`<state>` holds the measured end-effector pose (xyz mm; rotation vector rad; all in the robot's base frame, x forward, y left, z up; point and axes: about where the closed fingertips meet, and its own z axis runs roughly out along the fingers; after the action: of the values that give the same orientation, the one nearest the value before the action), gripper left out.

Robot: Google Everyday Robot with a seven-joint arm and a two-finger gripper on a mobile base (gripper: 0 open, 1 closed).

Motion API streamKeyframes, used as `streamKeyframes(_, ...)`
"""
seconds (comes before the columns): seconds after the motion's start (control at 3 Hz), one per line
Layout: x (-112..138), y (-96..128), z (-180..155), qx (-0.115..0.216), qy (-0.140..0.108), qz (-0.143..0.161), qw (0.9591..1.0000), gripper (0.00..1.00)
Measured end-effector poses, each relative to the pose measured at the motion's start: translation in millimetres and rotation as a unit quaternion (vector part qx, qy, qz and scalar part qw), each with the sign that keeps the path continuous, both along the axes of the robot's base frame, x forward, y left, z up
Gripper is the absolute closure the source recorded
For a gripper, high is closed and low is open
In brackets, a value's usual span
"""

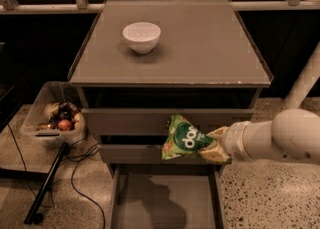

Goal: Place green rice chip bag into bottom drawer

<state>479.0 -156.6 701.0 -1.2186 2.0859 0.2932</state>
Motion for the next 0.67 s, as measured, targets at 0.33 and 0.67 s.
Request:
streamKeyframes(0.33,-1,5,-42,-0.003,0.006,-0.002,1.0,1.0)
streamKeyframes(0.67,8,3,-98,0.008,0.017,-0.017,0.9997,1.0)
